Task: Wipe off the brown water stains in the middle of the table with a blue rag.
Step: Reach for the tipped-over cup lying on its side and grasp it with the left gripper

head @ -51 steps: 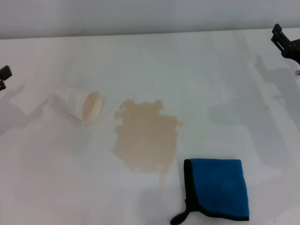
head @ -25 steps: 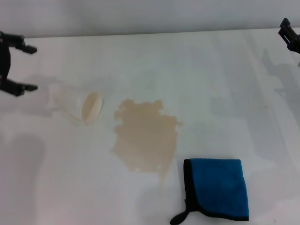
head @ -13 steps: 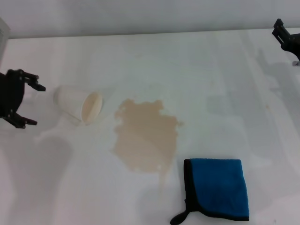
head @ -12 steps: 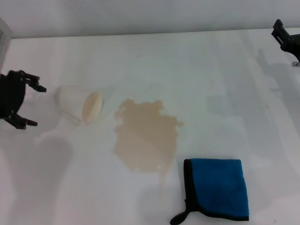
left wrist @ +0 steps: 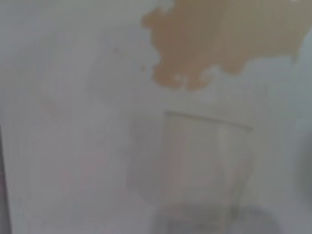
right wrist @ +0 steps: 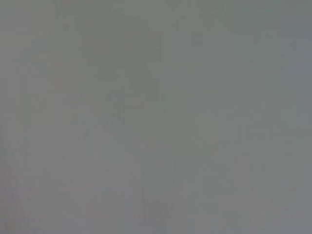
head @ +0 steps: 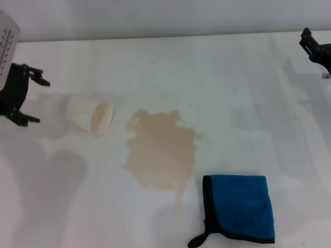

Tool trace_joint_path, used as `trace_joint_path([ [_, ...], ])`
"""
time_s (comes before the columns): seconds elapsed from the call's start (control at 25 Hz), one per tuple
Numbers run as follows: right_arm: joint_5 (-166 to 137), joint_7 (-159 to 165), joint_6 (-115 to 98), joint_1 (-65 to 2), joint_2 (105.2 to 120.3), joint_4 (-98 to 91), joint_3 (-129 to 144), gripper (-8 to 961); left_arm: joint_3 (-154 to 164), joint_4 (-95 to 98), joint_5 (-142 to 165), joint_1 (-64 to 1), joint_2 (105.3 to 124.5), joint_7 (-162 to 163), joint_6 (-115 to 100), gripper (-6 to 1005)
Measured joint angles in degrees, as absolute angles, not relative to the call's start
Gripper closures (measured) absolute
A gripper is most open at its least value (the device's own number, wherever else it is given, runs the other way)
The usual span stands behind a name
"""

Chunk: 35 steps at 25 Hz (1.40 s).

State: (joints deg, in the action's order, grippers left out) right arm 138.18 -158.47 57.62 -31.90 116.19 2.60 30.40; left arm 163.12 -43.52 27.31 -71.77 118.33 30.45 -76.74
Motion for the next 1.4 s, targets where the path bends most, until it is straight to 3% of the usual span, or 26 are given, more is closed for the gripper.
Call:
trace_joint_path([
  [1.4,138.47,-158.55,57.65,-31.37,115.92,1.30,29.79,82,163.04,-30.75,21.96,-68.42,118.68,25.20,-64.47,112],
])
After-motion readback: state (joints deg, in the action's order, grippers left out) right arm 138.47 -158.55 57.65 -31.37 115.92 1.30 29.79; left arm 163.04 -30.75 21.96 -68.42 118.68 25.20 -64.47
